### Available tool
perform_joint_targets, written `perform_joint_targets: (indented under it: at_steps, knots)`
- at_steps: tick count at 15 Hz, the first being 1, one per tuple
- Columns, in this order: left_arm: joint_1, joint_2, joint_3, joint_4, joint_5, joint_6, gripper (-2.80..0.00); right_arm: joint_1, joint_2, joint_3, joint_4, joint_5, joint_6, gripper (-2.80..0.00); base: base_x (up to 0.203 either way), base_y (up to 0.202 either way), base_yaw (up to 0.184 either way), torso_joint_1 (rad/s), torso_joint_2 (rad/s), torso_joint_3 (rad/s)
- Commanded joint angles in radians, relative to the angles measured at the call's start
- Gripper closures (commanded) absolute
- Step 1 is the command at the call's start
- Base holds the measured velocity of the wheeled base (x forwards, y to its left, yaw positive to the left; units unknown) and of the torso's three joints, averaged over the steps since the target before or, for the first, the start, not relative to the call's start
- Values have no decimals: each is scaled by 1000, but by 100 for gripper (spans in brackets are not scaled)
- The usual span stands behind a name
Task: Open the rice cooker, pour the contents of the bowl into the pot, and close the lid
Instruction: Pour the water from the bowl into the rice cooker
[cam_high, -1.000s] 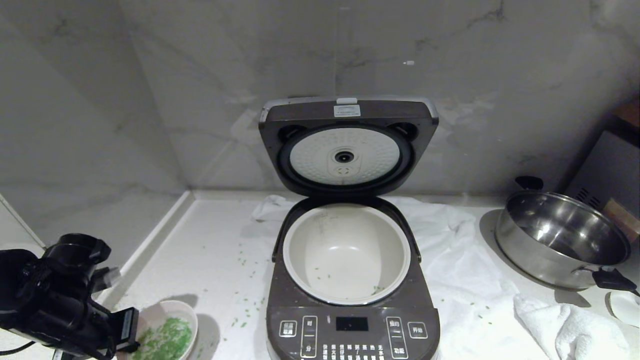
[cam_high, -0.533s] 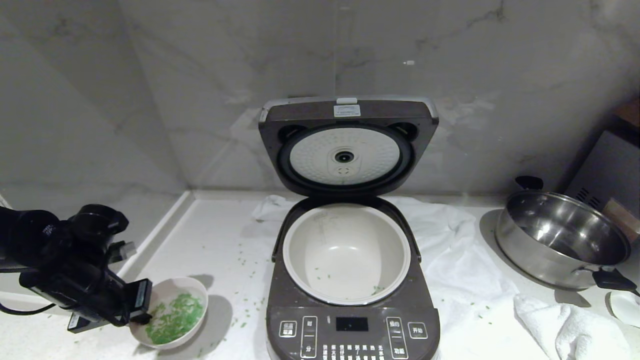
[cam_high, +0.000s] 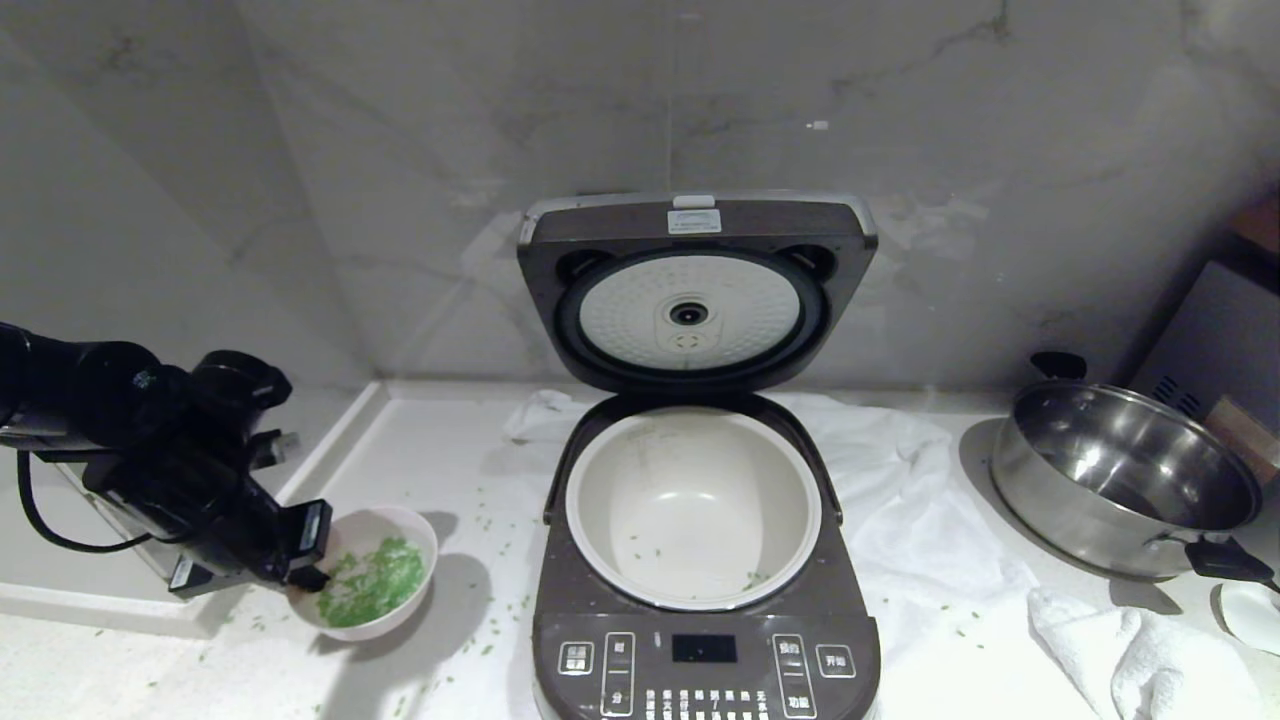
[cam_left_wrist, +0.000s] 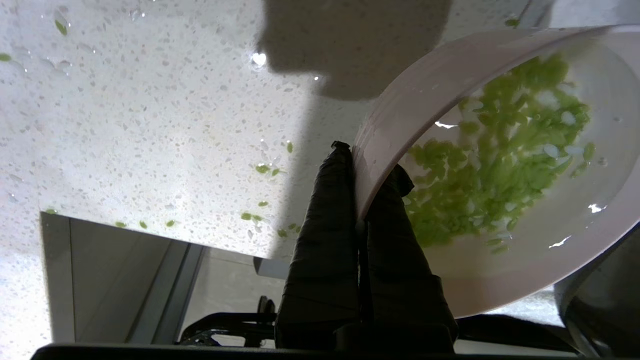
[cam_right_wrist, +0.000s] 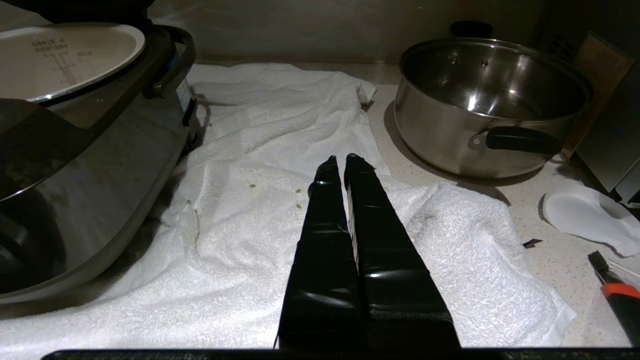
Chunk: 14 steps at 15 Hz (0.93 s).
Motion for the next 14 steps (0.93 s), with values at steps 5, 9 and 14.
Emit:
perform_joint_targets:
  at_steps: [5, 9, 14]
  knots:
    - [-42, 37, -203, 142, -2, -16, 0, 0, 5, -3, 16, -7, 11, 0, 0, 0, 0, 0, 0, 0]
    - [-41, 38, -276, 203, -3, -15, 0, 1, 97, -134, 36, 35, 36, 0, 0, 0, 0, 0, 0, 0]
    - [-41, 38, -299, 213, -4, -17, 0, 61, 546, -493, 41, 156, 197, 0, 0, 0, 0, 0, 0, 0]
